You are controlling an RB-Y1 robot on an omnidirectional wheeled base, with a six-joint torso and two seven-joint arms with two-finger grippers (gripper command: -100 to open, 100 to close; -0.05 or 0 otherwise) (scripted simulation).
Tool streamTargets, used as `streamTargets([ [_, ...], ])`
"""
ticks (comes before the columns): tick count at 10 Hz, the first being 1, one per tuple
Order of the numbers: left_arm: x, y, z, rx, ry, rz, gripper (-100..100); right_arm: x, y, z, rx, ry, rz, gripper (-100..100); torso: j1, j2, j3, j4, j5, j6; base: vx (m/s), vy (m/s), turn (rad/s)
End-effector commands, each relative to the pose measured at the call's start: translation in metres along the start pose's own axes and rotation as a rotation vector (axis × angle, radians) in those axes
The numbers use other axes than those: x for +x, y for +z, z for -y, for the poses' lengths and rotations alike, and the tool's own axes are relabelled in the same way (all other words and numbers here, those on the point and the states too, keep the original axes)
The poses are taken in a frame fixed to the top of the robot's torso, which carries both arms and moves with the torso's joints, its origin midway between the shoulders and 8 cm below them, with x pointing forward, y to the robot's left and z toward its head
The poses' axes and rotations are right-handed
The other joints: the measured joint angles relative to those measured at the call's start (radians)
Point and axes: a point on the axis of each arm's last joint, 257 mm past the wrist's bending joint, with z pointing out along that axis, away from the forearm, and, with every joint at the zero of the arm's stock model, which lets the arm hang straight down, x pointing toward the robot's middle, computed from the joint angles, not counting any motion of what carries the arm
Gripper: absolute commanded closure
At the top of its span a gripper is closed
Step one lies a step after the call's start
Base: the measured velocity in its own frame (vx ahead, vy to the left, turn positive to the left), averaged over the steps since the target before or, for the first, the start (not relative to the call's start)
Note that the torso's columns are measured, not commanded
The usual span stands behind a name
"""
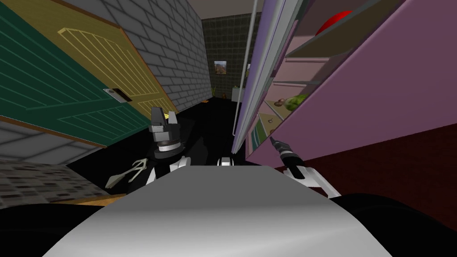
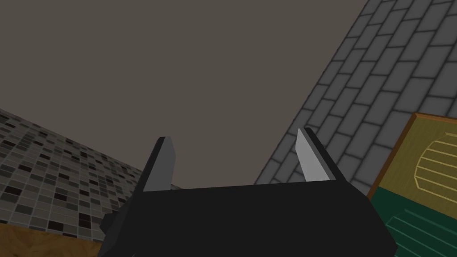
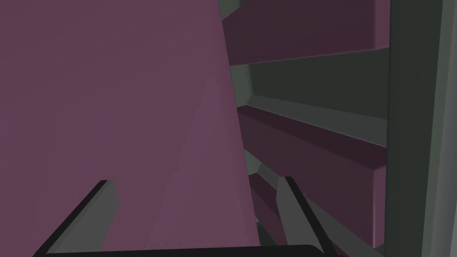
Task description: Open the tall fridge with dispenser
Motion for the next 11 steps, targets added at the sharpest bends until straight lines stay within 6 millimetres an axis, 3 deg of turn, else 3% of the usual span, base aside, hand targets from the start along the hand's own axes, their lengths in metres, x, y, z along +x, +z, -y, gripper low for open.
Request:
streamTargets([
  [1,0.000,0.000,0.000,0.000,0.000,0.000,0,-0.006,0.000,0.033,0.082,-0.111,-0.013,-100,0.000,0.000,0.000,0.000,0.000,0.000,0.053,0.126,0.036],
  [4,0.000,0.000,0.000,0.000,0.000,0.000,0,-0.022,-0.001,0.068,0.173,-0.260,-0.018,-100,-0.003,0.003,0.002,0.001,-0.001,0.000,0.025,0.105,0.057],
  [7,0.000,0.000,0.000,0.000,0.000,0.000,0,-0.032,-0.002,0.085,0.221,-0.334,-0.017,-100,0.000,0.000,0.000,0.000,0.000,0.000,0.038,0.097,0.048],
  [11,0.000,0.000,0.000,0.000,0.000,0.000,0,-0.073,-0.004,0.125,0.344,-0.552,0.007,-100,0.000,0.001,0.001,0.000,0.000,0.000,0.056,0.123,0.066],
])
